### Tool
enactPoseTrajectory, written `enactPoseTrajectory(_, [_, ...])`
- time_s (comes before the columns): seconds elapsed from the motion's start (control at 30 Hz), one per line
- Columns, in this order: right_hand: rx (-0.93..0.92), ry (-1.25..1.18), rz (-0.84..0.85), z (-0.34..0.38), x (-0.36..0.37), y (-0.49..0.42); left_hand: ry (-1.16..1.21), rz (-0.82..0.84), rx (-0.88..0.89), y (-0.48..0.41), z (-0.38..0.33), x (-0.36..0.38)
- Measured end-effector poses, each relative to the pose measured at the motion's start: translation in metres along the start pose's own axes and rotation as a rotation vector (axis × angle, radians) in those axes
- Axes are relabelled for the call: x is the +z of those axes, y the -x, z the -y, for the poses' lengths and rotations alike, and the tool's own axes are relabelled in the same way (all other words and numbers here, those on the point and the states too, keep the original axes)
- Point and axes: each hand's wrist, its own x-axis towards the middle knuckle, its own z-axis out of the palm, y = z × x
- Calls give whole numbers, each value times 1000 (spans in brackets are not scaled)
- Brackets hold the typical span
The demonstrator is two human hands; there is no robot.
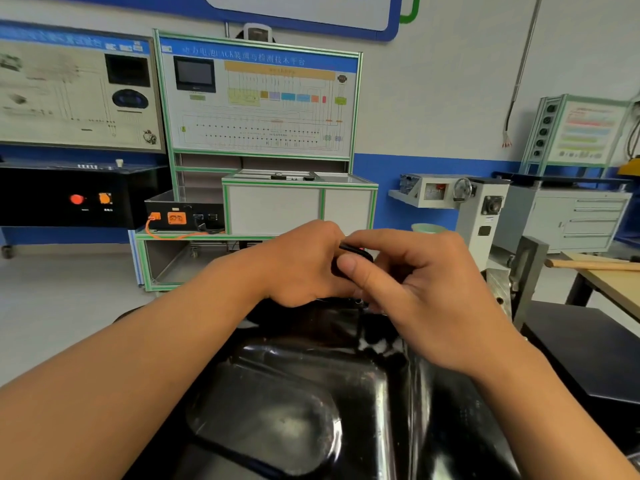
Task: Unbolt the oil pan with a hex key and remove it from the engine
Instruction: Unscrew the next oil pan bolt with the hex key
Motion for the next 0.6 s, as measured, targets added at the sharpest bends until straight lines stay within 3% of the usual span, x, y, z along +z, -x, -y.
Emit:
enactPoseTrajectory(0.17, [59,11,42,1,1,-2,34,-9,17,1,0,0])
enactPoseTrajectory(0.33, [6,14,157,1,-5,-5,29,-33,27,1,1,3])
enactPoseTrajectory(0.5, [-20,17,245,3,-5,-7,-41,14,155,5,-6,1])
enactPoseTrajectory(0.6, [2,-4,229,2,-7,-8,96,-1,130,5,-3,3])
